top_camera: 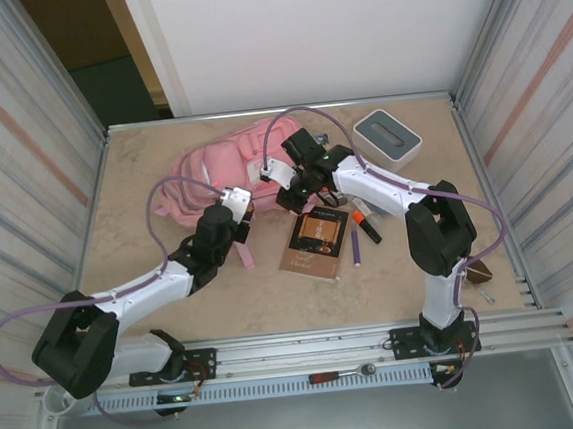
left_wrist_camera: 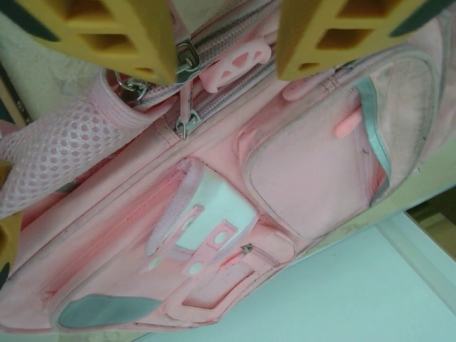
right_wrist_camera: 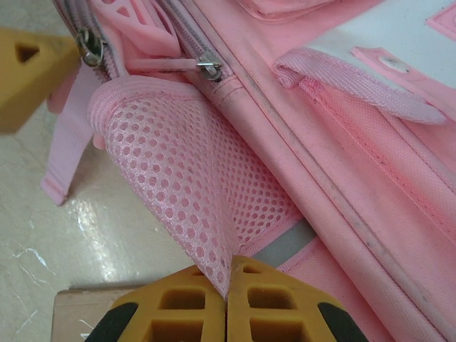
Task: Pack the student bag
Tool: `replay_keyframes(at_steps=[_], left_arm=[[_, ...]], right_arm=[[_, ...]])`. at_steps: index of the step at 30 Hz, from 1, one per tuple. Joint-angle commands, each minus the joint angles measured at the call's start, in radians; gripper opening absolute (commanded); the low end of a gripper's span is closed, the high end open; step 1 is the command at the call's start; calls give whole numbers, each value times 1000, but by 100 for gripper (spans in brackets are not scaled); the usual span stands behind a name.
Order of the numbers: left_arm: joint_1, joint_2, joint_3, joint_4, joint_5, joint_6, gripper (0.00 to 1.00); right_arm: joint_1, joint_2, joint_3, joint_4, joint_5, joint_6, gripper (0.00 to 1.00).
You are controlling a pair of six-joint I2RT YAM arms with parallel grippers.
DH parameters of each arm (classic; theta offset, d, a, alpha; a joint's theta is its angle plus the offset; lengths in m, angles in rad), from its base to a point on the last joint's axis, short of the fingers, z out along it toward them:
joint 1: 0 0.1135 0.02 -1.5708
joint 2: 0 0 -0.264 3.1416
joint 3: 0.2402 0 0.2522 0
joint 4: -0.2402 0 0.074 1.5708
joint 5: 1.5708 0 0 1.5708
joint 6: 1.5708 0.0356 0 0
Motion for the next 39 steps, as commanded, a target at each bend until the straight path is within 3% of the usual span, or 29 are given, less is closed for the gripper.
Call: replay_keyframes(at_steps=[1,8,12,13,17,19,25,28,30,35,39], left_arm=[[4,8,27,-13,-17,13,32],[29,-4,6,-23,56,-33,19],[64,-38,-20,-31,136,-82,17],[64,-47,-26,-35,146,-88,19],[59,-95,-63,-54,152,-123,43],[56,-134,-86,-64,148,-149,50],[-17,-222,-100,-153,32,-201,63],[-26,-213,-101,-165,36,-223,66],[-15,-203,-106,-143,97,-252,66],[149,-153,-117,-76,479,-387,61],[206,-112,-119,-43,636,-407,61]], right_arm=[[0,0,38,-30,-24,18,0],[-2,-1,36,-25,-16,24,0],[-6,-1,35,-21,-12,36,0],[-9,-3,36,-21,-17,41,0],[-16,-17,38,-21,-61,74,0],[-17,-26,38,-21,-71,86,0],[-20,-28,52,-33,-86,111,0],[-19,-24,55,-31,-87,113,0],[-18,-19,56,-31,-86,115,0],[-19,-15,55,-31,-81,112,0],[-20,-11,57,-31,-76,112,0]])
